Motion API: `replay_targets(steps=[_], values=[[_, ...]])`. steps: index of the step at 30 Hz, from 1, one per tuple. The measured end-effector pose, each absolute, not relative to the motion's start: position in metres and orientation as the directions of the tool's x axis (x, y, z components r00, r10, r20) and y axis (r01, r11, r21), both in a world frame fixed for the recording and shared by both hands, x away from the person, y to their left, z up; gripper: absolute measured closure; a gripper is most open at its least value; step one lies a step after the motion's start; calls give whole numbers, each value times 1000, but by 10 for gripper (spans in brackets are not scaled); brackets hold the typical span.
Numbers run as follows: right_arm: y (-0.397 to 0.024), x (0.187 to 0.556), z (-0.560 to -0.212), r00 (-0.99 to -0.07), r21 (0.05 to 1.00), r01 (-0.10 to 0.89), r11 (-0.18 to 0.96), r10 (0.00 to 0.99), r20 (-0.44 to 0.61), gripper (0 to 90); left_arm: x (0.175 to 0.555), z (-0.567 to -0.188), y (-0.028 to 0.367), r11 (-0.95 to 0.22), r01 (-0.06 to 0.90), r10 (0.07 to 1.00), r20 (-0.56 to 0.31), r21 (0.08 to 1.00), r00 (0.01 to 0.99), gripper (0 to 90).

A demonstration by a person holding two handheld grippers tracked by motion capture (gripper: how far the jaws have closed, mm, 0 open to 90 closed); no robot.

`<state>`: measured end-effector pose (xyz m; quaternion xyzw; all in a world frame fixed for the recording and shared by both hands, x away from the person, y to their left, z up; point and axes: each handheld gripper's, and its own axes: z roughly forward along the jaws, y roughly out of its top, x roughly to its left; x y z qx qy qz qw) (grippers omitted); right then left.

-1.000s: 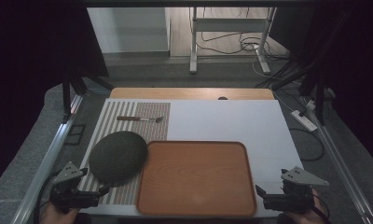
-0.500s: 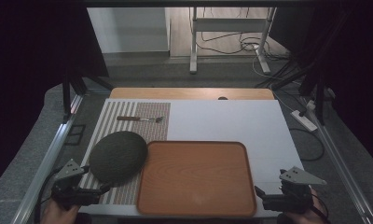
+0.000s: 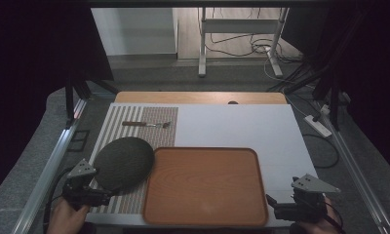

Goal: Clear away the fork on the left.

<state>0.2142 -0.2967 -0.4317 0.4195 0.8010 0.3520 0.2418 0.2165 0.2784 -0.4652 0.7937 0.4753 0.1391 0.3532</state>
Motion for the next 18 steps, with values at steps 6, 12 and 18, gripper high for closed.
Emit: replay_targets(steps=[6,12,18], values=[[-298,214,-431,-528,770,502,393,845,-87,0,232,-468,274,-303,676,850,-130,672,510,0],[-298,214,-431,-527,770,503,392,846,-86,0,250,-470,271,-308,687,843,-145,658,518,0],[-298,214,-431,-527,770,504,391,846,-84,0,266,-472,267,-323,690,840,-140,648,524,0]])
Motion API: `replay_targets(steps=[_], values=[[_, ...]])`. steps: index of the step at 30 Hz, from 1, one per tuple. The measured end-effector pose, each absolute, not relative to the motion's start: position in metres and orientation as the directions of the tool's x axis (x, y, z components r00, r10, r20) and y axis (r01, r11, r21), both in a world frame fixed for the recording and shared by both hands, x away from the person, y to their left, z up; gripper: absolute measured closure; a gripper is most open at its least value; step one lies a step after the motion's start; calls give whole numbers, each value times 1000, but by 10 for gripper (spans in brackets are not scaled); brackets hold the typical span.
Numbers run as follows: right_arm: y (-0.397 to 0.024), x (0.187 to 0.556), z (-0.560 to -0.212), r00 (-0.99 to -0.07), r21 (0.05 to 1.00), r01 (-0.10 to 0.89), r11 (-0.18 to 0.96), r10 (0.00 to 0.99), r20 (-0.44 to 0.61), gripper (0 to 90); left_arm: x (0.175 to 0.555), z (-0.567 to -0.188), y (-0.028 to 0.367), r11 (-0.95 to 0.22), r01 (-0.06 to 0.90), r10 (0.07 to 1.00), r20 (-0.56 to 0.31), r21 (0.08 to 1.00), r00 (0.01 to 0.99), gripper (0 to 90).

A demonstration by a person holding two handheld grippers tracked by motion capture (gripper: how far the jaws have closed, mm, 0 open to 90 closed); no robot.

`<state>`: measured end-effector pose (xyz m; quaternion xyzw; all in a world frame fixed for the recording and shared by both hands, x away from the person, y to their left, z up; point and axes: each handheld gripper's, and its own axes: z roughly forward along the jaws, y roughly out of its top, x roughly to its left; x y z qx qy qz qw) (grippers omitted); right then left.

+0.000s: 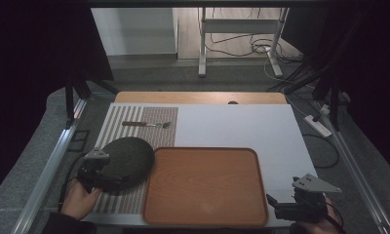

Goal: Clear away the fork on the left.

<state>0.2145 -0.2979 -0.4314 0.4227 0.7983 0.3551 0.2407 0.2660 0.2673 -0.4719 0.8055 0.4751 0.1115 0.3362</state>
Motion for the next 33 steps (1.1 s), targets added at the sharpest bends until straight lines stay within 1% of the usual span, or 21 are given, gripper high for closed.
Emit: replay_targets(steps=[8,12,22,33], values=[[-298,215,-431,-527,770,504,390,846,-83,0,290,-477,264,-328,705,838,-151,629,525,0],[-298,215,-431,-527,770,505,390,846,-82,0,301,-478,262,-324,702,835,-158,634,527,0],[-298,215,-432,-529,768,507,392,844,-82,0,328,-481,255,-342,697,837,-133,631,531,0],[-298,215,-432,-531,766,509,392,844,-79,0,359,-484,255,-330,708,847,-135,625,514,0]])
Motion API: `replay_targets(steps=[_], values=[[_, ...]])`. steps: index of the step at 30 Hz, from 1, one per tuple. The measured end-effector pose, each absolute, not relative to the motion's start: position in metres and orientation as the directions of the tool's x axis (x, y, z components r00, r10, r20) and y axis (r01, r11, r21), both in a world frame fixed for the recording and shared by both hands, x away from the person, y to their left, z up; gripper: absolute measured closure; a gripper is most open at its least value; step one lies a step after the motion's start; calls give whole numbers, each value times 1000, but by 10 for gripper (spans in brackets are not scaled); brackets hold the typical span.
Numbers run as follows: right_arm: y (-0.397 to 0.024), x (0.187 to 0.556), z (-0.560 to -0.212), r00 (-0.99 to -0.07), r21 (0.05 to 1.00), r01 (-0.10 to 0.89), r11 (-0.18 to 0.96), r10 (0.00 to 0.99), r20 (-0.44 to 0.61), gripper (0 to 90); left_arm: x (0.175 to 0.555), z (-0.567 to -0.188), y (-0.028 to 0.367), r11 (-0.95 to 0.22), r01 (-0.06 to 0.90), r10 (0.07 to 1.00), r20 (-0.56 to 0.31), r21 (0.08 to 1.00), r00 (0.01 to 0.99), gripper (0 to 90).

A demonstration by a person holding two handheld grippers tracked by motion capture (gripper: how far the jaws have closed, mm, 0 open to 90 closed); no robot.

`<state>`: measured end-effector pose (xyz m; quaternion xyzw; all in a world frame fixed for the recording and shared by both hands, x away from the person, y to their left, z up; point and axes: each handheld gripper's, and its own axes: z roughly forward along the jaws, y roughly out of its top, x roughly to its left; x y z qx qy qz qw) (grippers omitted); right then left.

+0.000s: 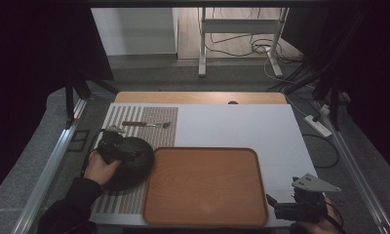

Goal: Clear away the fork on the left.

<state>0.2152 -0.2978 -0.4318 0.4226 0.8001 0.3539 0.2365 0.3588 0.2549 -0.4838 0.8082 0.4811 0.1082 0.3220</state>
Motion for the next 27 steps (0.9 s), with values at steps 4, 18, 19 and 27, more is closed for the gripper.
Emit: replay_targets(steps=[4,18,19,27], values=[[-298,215,-432,-531,766,510,392,844,-77,0,371,-485,255,-331,709,845,-138,622,516,0],[-299,216,-432,-530,764,515,389,845,-72,0,412,-490,245,-360,709,844,-112,606,524,0],[-299,216,-432,-530,764,515,389,845,-72,0,414,-490,245,-366,708,844,-105,604,525,0],[-299,216,-432,-530,765,516,386,845,-69,0,434,-500,240,-395,714,845,-77,578,529,0]])
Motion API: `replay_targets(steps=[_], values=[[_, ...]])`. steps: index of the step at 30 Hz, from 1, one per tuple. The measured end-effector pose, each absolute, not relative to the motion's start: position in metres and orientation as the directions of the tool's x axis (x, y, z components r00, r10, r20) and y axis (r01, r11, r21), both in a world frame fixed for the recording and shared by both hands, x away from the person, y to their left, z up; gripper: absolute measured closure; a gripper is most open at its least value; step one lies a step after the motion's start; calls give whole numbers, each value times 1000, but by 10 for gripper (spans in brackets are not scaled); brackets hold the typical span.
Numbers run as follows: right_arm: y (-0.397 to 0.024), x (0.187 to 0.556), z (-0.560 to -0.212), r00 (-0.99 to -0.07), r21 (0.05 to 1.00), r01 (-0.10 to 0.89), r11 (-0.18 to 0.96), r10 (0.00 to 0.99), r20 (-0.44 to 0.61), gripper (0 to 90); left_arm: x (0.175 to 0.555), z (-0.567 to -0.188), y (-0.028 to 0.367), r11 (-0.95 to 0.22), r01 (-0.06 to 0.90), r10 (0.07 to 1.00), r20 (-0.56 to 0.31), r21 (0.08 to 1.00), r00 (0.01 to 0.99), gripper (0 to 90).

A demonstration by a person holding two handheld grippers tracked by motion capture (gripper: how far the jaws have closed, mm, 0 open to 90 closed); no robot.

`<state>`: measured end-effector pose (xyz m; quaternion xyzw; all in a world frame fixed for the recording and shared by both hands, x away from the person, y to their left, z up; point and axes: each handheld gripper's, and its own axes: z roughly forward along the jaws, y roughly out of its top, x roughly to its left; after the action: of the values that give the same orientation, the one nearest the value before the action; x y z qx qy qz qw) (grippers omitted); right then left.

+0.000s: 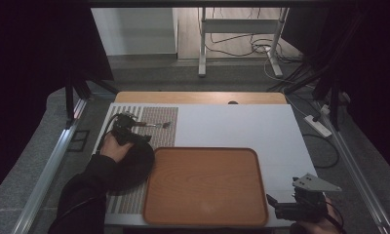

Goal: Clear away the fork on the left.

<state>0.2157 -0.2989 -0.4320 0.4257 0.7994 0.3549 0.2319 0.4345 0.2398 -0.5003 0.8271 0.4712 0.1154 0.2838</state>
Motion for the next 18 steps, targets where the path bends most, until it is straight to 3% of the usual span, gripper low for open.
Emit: replay_targets(steps=[6,9,12,18], values=[[-299,216,-432,-530,765,516,386,845,-69,0,448,-505,240,-390,728,841,-104,564,532,4],[-299,216,-432,-530,765,516,385,845,-68,0,455,-504,242,-396,730,845,-90,557,527,69],[-299,216,-432,-529,765,516,385,846,-68,0,461,-503,246,-395,734,845,-96,552,527,212],[-299,215,-432,-530,767,515,383,845,-66,0,473,-503,254,-409,731,823,-125,546,553,682]])
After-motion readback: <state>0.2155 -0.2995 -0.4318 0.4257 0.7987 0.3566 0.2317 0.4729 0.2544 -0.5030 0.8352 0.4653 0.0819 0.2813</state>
